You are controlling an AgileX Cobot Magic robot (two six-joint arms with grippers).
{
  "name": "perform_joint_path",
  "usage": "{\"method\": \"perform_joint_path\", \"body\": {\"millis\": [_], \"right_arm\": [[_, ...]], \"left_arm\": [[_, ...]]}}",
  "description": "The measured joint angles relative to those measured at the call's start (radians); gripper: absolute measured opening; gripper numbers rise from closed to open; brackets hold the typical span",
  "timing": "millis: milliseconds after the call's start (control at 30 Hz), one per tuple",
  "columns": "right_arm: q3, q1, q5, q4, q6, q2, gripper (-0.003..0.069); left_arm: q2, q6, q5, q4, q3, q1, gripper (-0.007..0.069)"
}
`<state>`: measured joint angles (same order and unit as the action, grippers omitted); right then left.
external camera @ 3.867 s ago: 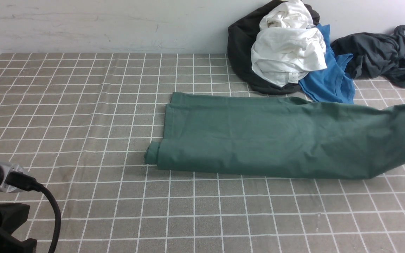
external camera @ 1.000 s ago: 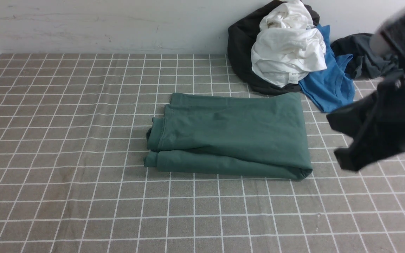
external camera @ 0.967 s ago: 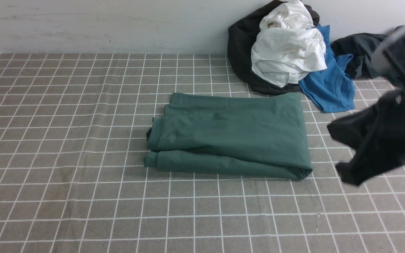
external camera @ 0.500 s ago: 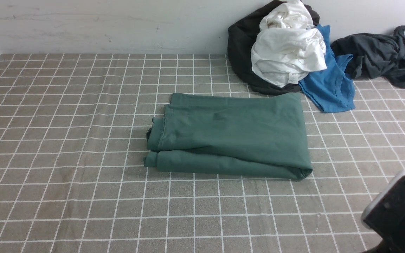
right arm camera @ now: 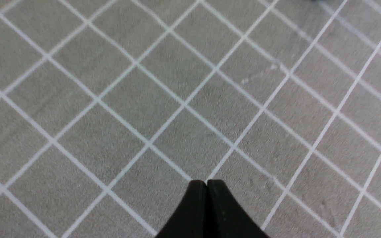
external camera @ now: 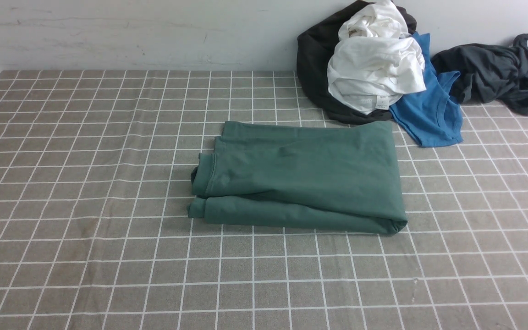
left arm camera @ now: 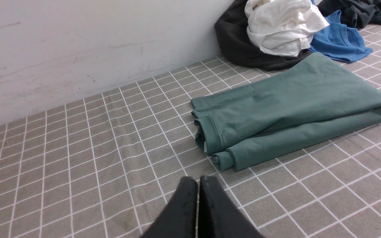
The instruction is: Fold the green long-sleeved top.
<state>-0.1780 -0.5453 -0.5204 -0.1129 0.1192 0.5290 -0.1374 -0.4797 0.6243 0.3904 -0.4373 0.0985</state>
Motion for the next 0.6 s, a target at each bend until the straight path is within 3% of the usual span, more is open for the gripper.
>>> {"method": "perform_joint_path", "body": {"millis": [267, 400, 600], "right_arm": [[0.180, 0.258, 0.035, 0.003, 0.066, -0.367, -0.0014], [0.194, 0.312, 0.121, 0.020, 0.087, -0.483, -0.0014], [0.199, 0.367, 0.153, 0.164, 0.093, -0.539, -0.0014]], "left_arm": [[0.000, 0.000, 0.001, 0.000, 0.000, 0.000, -0.0008], [0.000, 0.000, 0.002, 0.000, 0.000, 0.000, -0.0008], [0.000, 0.000, 0.003, 0.002, 0.000, 0.000, -0.0008]]}}
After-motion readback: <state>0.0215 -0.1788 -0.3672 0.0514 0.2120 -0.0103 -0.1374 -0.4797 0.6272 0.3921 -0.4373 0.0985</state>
